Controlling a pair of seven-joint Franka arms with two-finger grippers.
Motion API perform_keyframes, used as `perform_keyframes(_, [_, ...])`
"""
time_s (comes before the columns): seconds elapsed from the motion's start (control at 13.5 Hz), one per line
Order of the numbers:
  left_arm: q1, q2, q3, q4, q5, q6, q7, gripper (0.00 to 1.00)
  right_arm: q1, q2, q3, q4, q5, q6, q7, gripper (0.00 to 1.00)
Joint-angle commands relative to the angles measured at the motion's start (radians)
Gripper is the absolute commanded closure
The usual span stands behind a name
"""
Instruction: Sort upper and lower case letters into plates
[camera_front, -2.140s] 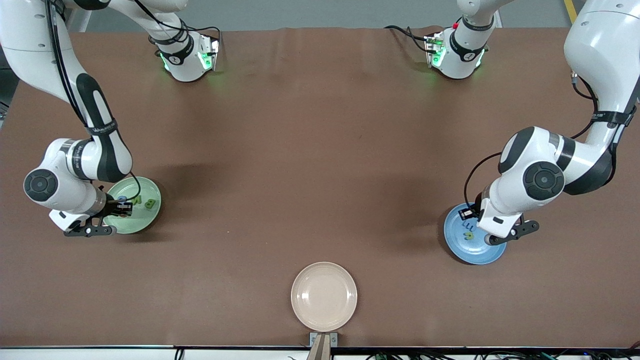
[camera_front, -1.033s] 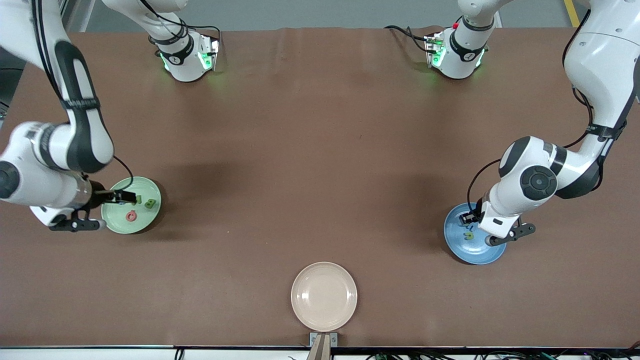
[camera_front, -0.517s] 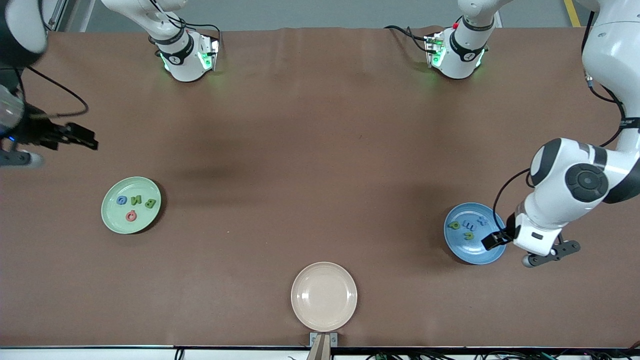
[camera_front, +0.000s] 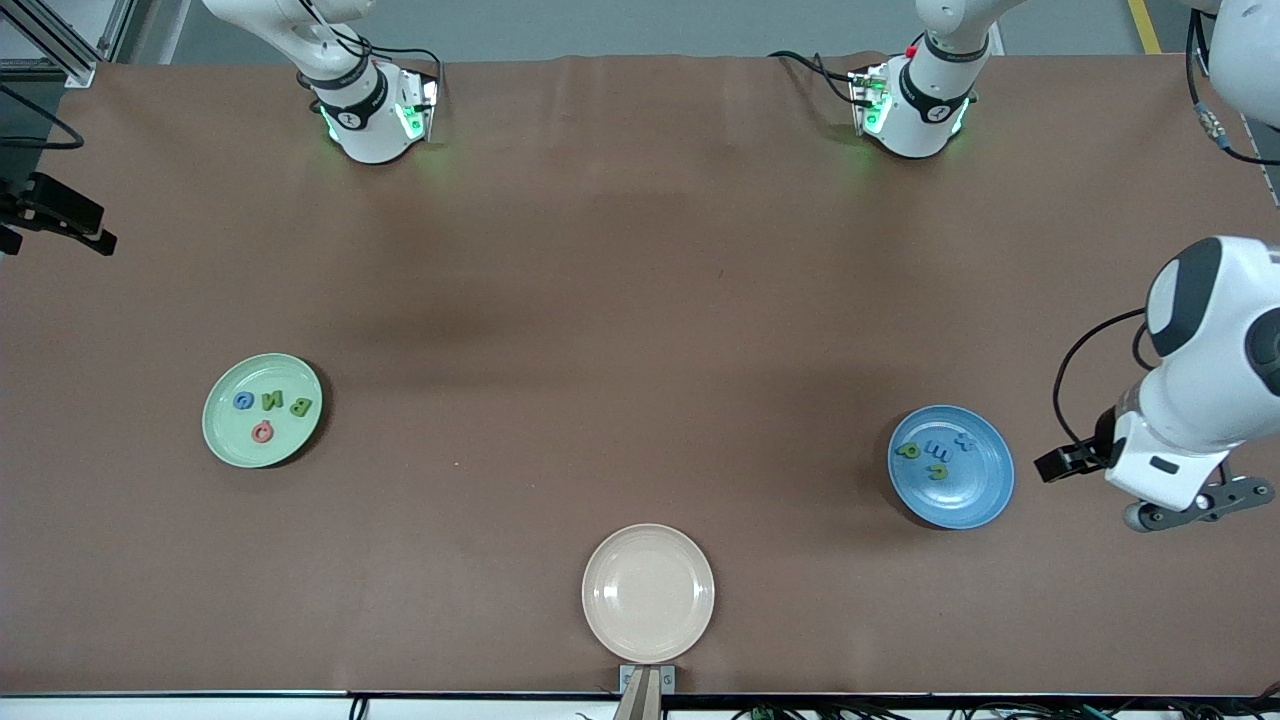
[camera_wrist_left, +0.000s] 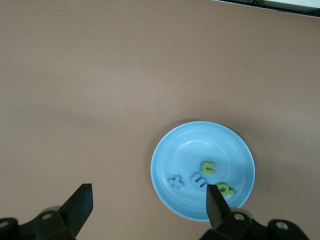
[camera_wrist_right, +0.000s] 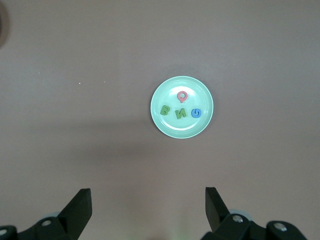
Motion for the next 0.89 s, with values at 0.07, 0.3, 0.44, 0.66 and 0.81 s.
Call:
perform_keyframes(0.07, [0.005,-0.075,-0.028,0.022,-0.048,-0.117,0.028,0.00,-0.012,0.023,0.003,0.051,0.001,-0.016,0.005,0.00])
perform_keyframes(0.3, [0.023,-0.137,-0.025,0.029,-0.155,-0.152,0.113,0.00,-0.012,0.022,0.002,0.051,-0.003,-0.016,0.005,0.00])
perform_keyframes(0.44, [0.031,-0.177,-0.025,0.029,-0.204,-0.184,0.166,0.00,-0.010,0.023,0.003,0.051,-0.003,-0.016,0.007,0.00])
perform_keyframes(0.66, [0.030,-0.258,-0.011,0.028,-0.269,-0.223,0.249,0.00,-0.010,0.023,0.003,0.051,0.007,-0.015,0.008,0.00])
perform_keyframes(0.81, [-0.010,-0.322,0.091,0.022,-0.368,-0.229,0.304,0.00,-0.010,0.023,0.003,0.051,0.010,-0.015,0.011,0.00])
